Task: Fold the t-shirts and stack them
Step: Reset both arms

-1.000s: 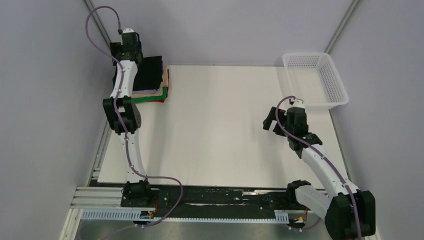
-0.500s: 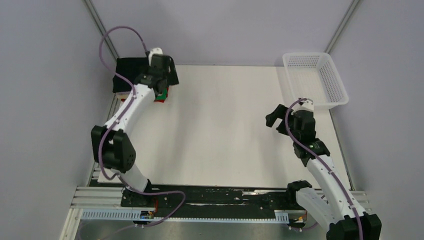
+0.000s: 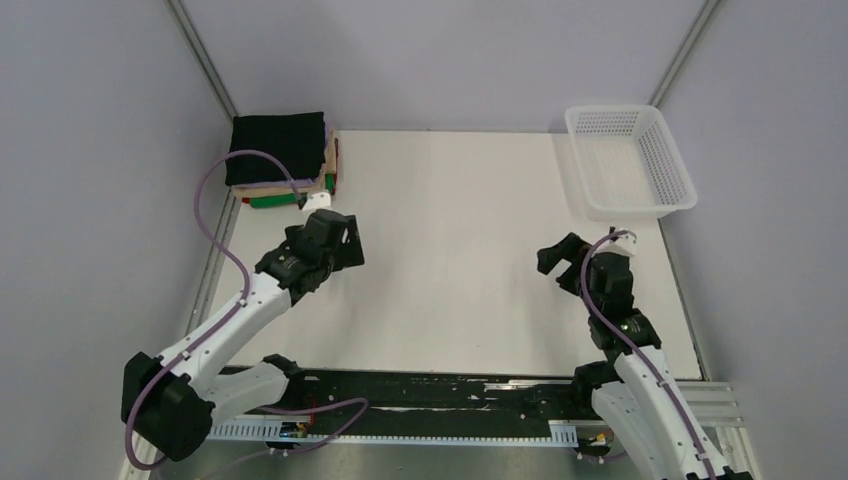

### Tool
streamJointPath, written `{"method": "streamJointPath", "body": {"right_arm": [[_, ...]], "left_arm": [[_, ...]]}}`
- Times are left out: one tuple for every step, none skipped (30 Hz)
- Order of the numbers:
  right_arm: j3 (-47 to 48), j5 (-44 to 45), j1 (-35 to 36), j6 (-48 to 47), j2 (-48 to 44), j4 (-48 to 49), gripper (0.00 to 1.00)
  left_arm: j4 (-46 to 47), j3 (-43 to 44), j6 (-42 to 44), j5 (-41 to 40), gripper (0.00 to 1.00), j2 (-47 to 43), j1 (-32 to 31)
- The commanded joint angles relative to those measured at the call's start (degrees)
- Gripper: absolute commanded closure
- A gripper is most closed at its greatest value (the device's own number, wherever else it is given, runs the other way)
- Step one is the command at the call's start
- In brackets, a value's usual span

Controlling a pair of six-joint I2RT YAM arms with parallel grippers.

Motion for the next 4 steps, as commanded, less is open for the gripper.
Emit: {"method": "streamJointPath", "body": {"right_arm": [[-0.4, 4.8, -0.3, 3.7, -3.6, 1.8, 0.00], [-0.2, 4.9, -0.2, 3.7, -3.8, 1.4, 0.00], [0.1, 4.6, -0.3, 3.5, -3.9, 1.1, 0.00], [0.3, 4.0, -0.3, 3.4, -4.1, 0.8, 0.00]], "left_arm": [[1.5, -1.2, -2.1, -2.6, 0.00, -5.4, -0.2], [1.7, -1.4, -2.0, -2.6, 0.00, -6.0, -0.2], [2.0, -1.6, -1.8, -2.7, 0.00, -6.8, -0.2], [2.1, -1.6, -1.5, -2.8, 0.00, -7.1, -0.2]]}}
